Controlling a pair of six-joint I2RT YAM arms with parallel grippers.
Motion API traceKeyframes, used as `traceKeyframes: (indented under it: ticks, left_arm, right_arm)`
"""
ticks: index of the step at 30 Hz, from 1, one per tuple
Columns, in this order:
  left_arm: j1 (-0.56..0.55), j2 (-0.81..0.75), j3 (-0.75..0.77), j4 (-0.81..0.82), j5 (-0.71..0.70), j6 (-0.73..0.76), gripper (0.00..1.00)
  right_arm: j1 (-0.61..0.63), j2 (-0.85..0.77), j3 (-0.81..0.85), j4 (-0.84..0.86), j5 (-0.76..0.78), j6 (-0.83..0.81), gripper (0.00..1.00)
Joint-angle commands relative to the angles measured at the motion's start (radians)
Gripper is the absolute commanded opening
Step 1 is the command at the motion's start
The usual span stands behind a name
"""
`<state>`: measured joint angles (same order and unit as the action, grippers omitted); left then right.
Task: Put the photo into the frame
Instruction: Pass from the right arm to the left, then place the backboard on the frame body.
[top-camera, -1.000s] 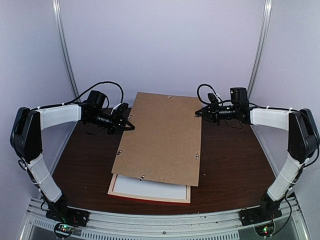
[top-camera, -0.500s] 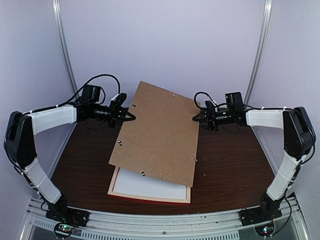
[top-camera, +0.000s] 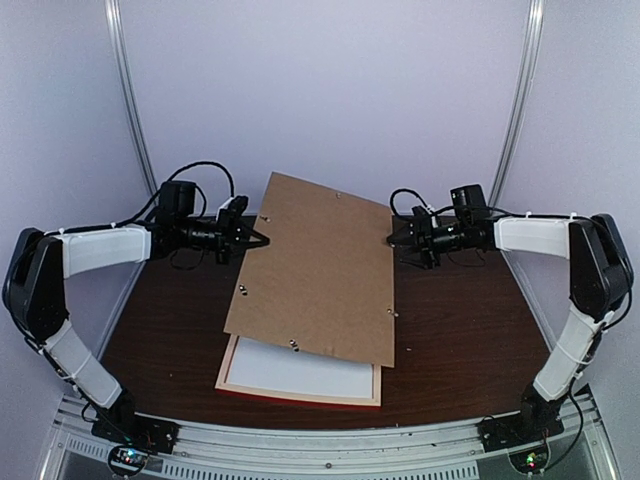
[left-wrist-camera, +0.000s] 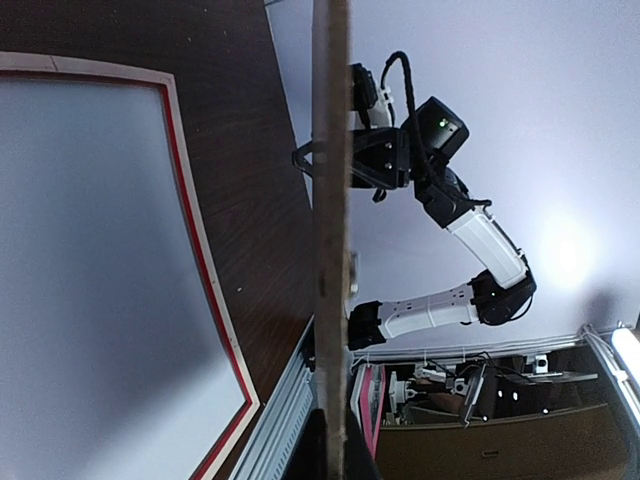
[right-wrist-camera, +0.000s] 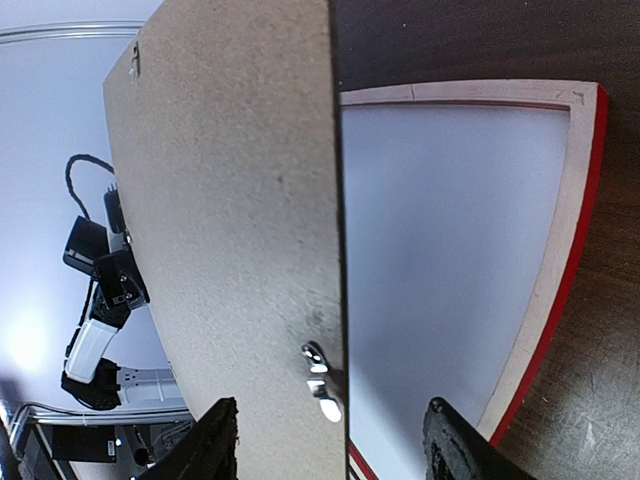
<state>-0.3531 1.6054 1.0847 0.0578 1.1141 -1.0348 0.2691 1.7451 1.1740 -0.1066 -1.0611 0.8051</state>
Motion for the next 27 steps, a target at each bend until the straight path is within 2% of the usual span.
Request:
traceKeyframes:
  ticks: [1, 8, 14, 19, 22, 24, 27]
  left_arm:
    - [0.019, -0.049, -0.042, 0.219, 0.026, -0.091, 0.00]
    - [0.029, -0.027, -0.085, 0.357, 0.012, -0.190, 0.00]
    - [0.029, 0.016, -0.111, 0.547, 0.009, -0.314, 0.00]
    - [0.030, 0.032, -0.122, 0.562, 0.006, -0.322, 0.00]
    - [0.031, 0.022, -0.093, 0.388, 0.016, -0.236, 0.00]
    - [0.031, 0.001, -0.050, 0.161, 0.013, -0.102, 0.00]
    - [0.036, -0.033, 0.046, -0.251, -0.030, 0.185, 0.00]
  right_arm:
    - [-0.010, -0.051, 0.024, -0.089, 0.043, -0.077, 0.64]
    - [0.010, -0.097, -0.049, -0.005, 0.033, -0.032, 0.69]
    - [0.051, -0.080, -0.082, 0.054, 0.024, -0.009, 0.69]
    - [0.058, -0.074, -0.106, 0.105, 0.014, 0.024, 0.69]
    - [0.055, -0.082, -0.105, 0.091, 0.021, 0.000, 0.68]
    - [0.053, -0.089, -0.105, 0.060, 0.030, -0.023, 0.67]
    - [0.044, -0.098, -0.105, 0.002, 0.054, -0.066, 0.67]
